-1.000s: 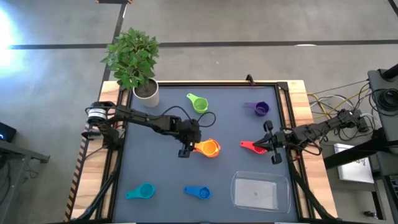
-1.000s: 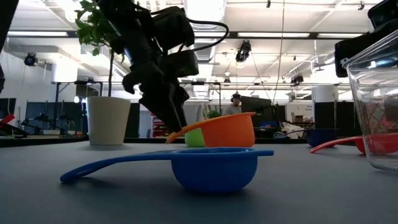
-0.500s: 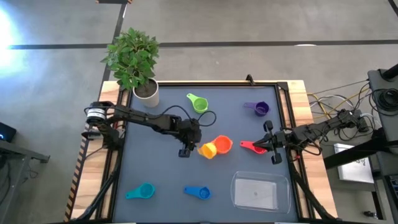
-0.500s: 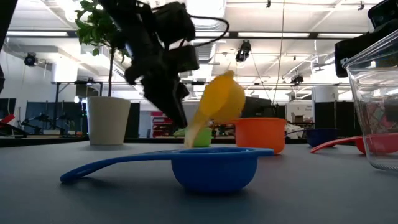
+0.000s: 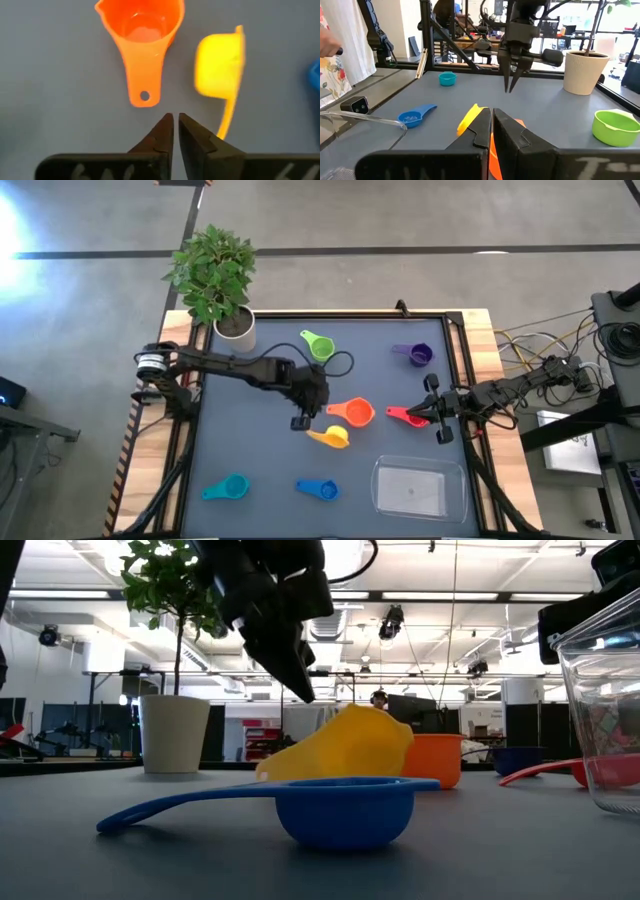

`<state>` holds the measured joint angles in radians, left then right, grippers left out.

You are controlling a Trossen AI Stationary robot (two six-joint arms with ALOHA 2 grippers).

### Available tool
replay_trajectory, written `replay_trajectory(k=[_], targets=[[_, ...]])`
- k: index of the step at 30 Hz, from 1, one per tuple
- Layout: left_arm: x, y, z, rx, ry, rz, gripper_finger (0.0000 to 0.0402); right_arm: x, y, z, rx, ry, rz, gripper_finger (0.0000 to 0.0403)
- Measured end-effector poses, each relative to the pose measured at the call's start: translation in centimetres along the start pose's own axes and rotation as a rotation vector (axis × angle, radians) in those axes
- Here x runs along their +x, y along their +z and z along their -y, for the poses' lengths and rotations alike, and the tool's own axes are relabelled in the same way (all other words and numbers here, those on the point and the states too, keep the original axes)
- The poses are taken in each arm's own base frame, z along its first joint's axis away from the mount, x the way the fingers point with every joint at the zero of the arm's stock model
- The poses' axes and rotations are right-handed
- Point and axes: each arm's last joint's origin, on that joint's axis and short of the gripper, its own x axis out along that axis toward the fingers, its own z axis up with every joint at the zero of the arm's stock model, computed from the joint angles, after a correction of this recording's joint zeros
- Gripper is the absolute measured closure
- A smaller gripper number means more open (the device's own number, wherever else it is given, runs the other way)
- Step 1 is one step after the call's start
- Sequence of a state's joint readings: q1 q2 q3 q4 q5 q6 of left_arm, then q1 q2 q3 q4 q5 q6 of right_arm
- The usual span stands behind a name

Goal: Nest measuring cups in basket
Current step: Move the yellow measuring cup to the middle left of the table

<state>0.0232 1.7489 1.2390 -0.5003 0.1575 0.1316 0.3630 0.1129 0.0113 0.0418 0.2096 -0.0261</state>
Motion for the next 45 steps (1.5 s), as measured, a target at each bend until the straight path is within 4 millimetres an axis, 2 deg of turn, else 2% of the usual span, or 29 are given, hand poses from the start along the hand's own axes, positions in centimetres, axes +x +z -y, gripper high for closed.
replay_trajectory(k=[5, 11, 16, 20, 29, 38, 42, 45], targets=[[0.1, 0.3, 1.4, -0.001, -0.024, 0.004, 0.0342, 0.0, 0.0, 0.0, 0.0, 0.0, 0.0, 0.0394], [1.2, -0.3, 3.7, -0.001, 0.016, 0.007, 0.0253, 0.0, 0.0, 0.0, 0.0, 0.0, 0.0, 0.0394], [2.1, -1.2, 3.6, -0.045, 0.09, 0.021, 0.0185, 0.0, 0.0, 0.0, 0.0, 0.0, 0.0, 0.0394], [2.8, -1.7, 3.5, -0.078, 0.091, 0.047, 0.0154, 0.0, 0.0, 0.0, 0.0, 0.0, 0.0, 0.0394], [4.9, -2.5, 4.0, -0.09, 0.071, 0.009, 0.0144, 0.0, 0.0, 0.0, 0.0, 0.0, 0.0, 0.0394], [7.0, -2.6, 3.3, -0.119, 0.095, -0.037, 0.0145, 0.0, 0.0, 0.0, 0.0, 0.0, 0.0, 0.0394], [7.3, -2.4, 3.2, -0.122, 0.097, -0.046, 0.0155, 0.0, 0.0, 0.0, 0.0, 0.0, 0.0, 0.0394], [7.2, -2.3, 3.2, -0.115, 0.097, -0.065, 0.0178, 0.0, 0.0, 0.0, 0.0, 0.0, 0.0, 0.0394]])
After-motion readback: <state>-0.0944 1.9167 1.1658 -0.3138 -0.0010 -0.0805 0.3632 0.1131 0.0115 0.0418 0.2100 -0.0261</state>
